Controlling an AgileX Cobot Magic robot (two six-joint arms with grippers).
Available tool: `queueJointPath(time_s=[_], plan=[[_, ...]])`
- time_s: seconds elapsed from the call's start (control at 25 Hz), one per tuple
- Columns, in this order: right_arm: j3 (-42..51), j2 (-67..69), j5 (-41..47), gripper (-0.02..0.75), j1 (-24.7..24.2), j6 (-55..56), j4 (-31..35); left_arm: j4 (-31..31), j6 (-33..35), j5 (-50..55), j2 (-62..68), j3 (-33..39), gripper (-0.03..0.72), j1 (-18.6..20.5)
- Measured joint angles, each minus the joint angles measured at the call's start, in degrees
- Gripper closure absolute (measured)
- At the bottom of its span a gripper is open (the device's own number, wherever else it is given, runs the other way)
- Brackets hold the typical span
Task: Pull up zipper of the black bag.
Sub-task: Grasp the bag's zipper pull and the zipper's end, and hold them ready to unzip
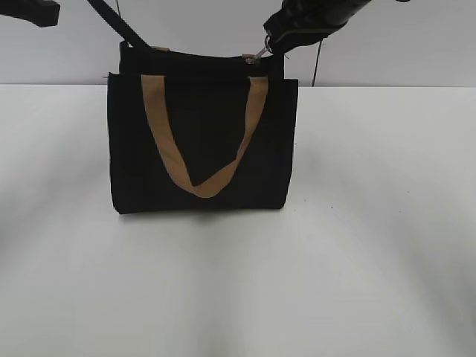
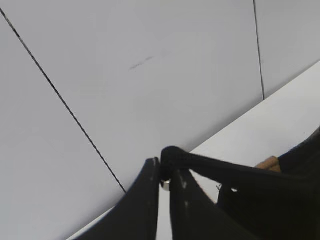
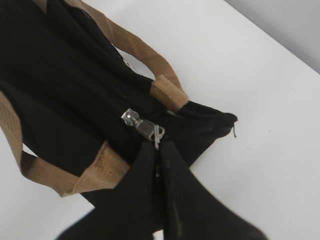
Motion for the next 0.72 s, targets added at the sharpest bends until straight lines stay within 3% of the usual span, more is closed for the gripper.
queueJointPath(time_s=[0.24, 0.4, 0.48, 0.6, 0.72], plan=[[0.00, 0.00, -0.91, 0.738, 0.22, -0.15, 6.68, -0.24, -0.20, 1.14, 0.07, 0.00, 0.670, 0.00], [0.00, -0.12, -1.28, 0.635, 0.22, -0.69, 9.08, -0.38, -0.41, 2.74, 1.38, 0.00, 0.641, 0.06], [0.00, -0.12, -1.28, 0.549, 0.22, -0.89, 9.17, -0.66, -0.41, 4.06, 1.59, 0.00, 0.570, 0.06], [0.00, -0.23, -1.23, 0.425, 0.22, -1.07, 9.17, -0.79, -0.48, 8.21, 1.71, 0.00, 0.405, 0.06], [0.00, -0.46, -1.23, 0.387, 0.22, -1.28, 9.22, -1.28, -0.48, 15.57, 1.71, 0.00, 0.321, 0.06]])
